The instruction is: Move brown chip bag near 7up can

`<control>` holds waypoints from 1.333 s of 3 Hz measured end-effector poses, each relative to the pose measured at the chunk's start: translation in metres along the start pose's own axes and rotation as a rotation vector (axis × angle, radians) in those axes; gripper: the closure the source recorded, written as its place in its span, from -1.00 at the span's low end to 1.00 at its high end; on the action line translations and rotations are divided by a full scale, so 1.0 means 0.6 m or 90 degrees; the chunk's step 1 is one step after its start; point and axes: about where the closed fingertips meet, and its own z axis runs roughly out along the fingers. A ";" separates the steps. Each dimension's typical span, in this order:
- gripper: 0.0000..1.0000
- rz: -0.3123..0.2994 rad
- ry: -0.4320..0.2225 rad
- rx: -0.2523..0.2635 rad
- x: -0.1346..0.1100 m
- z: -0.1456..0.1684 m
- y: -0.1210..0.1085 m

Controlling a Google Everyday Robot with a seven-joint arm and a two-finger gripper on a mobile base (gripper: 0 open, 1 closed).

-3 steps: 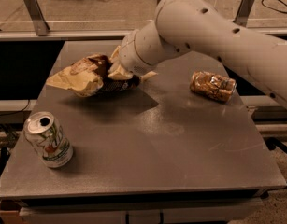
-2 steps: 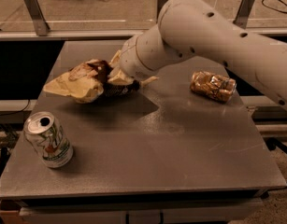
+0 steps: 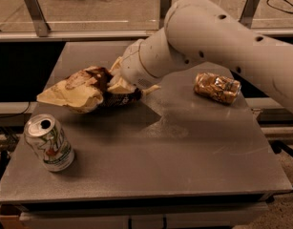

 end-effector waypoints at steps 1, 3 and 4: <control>-0.28 0.003 -0.005 -0.005 -0.004 -0.003 0.008; -1.00 0.003 -0.003 -0.004 -0.001 -0.005 0.004; -1.00 0.012 0.016 0.012 0.020 -0.014 -0.020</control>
Offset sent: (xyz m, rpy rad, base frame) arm -0.0060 -0.0038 -0.0027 0.0129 0.0238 -0.0006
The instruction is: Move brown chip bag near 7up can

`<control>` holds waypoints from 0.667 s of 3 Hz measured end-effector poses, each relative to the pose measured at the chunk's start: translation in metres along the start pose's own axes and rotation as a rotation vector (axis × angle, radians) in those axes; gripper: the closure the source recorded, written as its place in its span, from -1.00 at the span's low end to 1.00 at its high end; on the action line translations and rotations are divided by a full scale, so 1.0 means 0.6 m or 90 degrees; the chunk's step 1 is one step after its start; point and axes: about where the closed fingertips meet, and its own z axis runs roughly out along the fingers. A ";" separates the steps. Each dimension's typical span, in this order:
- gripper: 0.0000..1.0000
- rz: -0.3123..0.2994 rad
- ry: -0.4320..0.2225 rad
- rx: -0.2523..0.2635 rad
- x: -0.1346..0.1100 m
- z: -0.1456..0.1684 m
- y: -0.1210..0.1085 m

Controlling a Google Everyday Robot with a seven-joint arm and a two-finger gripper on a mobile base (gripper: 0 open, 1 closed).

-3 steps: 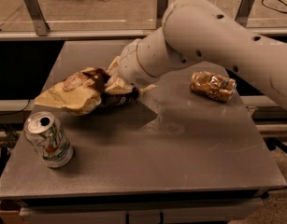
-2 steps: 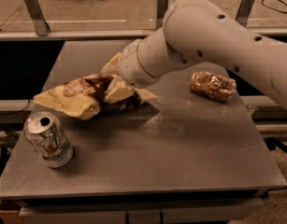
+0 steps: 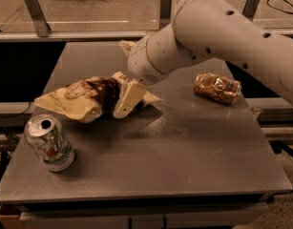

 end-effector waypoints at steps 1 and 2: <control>-1.00 0.025 0.025 0.039 0.056 -0.044 -0.057; -1.00 0.030 0.066 0.103 0.106 -0.131 -0.139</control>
Offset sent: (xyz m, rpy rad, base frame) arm 0.1104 -0.1887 0.1019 -0.0657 -0.1706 -0.3101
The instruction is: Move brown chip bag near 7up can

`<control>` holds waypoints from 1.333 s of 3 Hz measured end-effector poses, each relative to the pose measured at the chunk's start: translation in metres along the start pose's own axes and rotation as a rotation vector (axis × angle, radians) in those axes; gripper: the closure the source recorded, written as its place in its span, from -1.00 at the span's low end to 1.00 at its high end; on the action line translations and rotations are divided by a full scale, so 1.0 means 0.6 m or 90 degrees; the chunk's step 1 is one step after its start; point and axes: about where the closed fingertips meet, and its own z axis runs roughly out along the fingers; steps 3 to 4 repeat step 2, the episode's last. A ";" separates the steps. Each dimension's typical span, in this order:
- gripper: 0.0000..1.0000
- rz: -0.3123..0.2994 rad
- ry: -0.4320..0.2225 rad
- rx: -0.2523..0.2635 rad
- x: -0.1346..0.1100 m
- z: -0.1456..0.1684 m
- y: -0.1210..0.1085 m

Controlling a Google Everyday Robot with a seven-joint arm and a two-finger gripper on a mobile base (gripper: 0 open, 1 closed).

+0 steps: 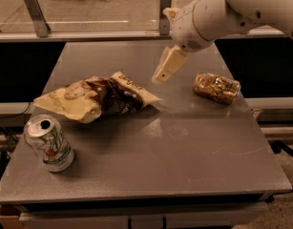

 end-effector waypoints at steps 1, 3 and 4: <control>-1.00 0.009 0.021 0.093 0.024 -0.092 -0.092; -1.00 0.009 0.021 0.093 0.024 -0.092 -0.092; -1.00 0.009 0.021 0.093 0.024 -0.092 -0.092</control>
Offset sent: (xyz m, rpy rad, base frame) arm 0.0168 -0.0451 0.0428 0.0044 -0.0793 -0.0929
